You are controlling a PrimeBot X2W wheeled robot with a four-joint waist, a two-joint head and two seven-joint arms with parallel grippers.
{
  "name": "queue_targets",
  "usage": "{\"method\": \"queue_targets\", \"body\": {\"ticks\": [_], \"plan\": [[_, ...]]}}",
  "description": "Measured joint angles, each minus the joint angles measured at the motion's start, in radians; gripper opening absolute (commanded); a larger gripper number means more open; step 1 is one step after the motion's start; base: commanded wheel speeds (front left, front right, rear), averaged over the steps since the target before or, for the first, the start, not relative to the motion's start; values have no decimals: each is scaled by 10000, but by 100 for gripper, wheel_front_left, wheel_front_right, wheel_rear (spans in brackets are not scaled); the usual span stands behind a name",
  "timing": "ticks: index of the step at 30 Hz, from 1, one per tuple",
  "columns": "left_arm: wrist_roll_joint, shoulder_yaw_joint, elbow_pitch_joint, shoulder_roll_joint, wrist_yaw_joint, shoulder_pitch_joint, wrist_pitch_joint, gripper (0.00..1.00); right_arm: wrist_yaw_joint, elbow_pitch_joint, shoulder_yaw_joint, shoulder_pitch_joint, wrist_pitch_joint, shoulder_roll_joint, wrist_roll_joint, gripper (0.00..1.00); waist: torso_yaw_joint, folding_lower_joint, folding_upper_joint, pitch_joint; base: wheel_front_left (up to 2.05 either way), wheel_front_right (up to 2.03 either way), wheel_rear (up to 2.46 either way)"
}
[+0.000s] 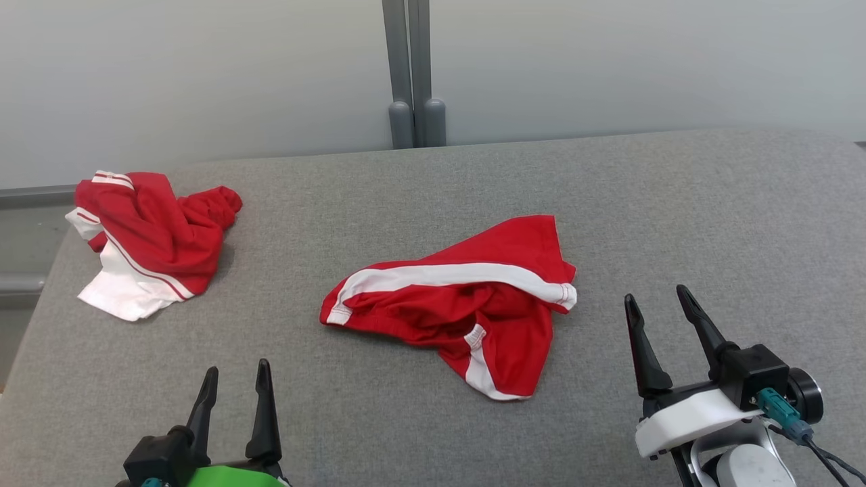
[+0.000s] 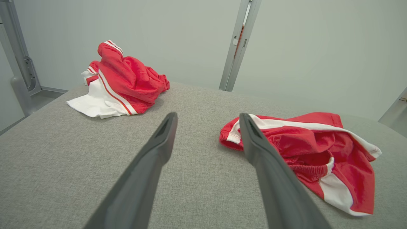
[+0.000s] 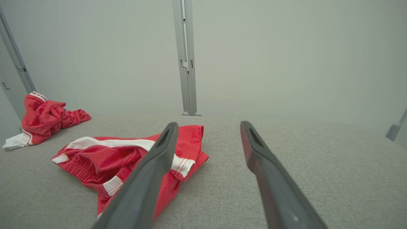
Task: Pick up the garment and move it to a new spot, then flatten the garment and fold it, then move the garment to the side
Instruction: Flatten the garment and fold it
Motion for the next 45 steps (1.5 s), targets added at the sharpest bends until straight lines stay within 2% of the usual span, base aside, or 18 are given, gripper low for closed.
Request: {"method": "queue_targets", "body": {"ticks": [11,15,23,31,35,36,38,41,42,45], "plan": [[0,-146,117,-4,56,-1,0,100,0,134,-2,-1,0,0,-31,100,69,0,0,64,0,0,0],[0,-240,123,-6,59,-15,2,100,0,537,207,-86,0,-2,-483,100,172,0,0,143,0,0,0],[33,-518,140,-12,146,-174,0,100,2,2242,610,-1228,0,-8,-1461,100,714,0,0,430,0,0,0],[-46,-654,136,-10,238,-433,0,100,2,4094,552,-2500,2,-476,-2054,100,1557,0,0,911,0,0,0],[-88,-685,134,-10,249,-522,0,100,2,4550,474,-2893,0,-617,-2098,100,1939,0,0,1154,0,0,0],[-105,-688,136,-12,274,-526,0,100,2,4648,470,-2972,0,-662,-2103,89,2031,0,0,1217,0,0,0],[-157,-694,142,-10,278,-543,0,100,2,4778,456,-3070,0,-746,-2100,48,2177,0,0,1329,0,0,0],[-173,-688,153,-10,316,-611,0,100,2,4704,428,-3228,0,-780,-1954,18,2342,0,0,1493,0,0,0],[-173,-677,153,-12,322,-616,0,100,2,4633,416,-3244,0,-779,-1925,0,2368,0,0,1526,0,0,0],[-173,-625,144,-10,343,-615,0,100,2,4234,454,-3242,0,-796,-1860,0,2343,0,0,1566,0,0,0]]}}
